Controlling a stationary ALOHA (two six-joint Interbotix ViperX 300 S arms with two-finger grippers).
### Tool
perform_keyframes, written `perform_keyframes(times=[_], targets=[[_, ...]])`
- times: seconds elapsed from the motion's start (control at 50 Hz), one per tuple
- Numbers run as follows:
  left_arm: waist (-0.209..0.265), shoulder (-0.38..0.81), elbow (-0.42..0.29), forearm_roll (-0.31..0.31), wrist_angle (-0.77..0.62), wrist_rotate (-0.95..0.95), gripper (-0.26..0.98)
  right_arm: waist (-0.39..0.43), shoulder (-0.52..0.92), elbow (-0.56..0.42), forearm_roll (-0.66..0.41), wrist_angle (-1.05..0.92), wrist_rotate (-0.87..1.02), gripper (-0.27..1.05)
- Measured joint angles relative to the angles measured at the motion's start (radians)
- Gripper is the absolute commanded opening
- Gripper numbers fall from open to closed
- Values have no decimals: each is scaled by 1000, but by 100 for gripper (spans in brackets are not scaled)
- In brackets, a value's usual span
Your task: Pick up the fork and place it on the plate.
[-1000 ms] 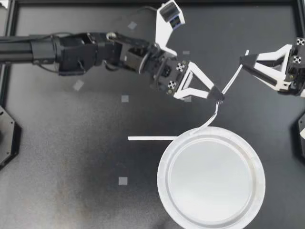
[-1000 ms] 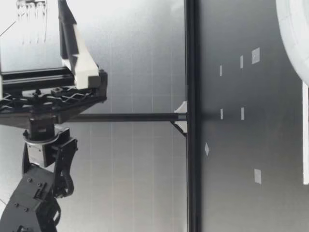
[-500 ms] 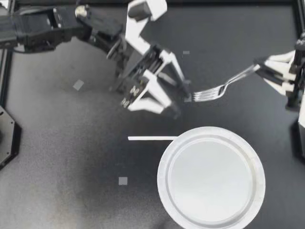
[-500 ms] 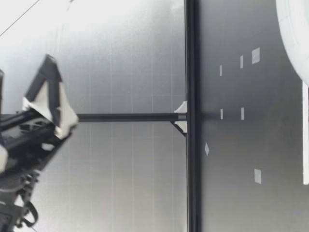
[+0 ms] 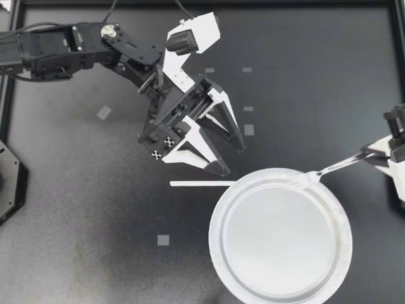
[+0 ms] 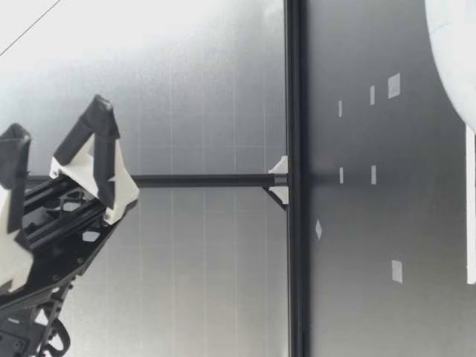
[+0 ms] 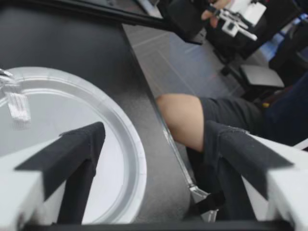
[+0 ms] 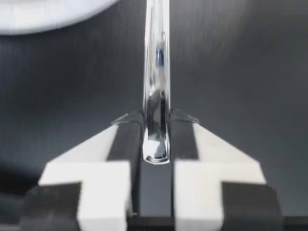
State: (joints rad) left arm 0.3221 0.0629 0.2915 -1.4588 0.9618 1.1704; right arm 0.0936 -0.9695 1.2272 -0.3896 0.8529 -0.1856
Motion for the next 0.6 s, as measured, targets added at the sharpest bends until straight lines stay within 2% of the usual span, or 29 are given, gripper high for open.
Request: perform_keyframes(times=[0.12, 0.3, 0.6], targets=[[-2, 0, 0, -2, 2, 14, 76, 0, -6, -6, 63, 63, -21, 9], [-31, 9, 2, 0, 2, 20, 76, 2, 28, -46, 170, 74, -67, 9], [-49, 18, 0, 0, 2, 25, 76, 0, 232, -52, 176, -25, -101, 9]])
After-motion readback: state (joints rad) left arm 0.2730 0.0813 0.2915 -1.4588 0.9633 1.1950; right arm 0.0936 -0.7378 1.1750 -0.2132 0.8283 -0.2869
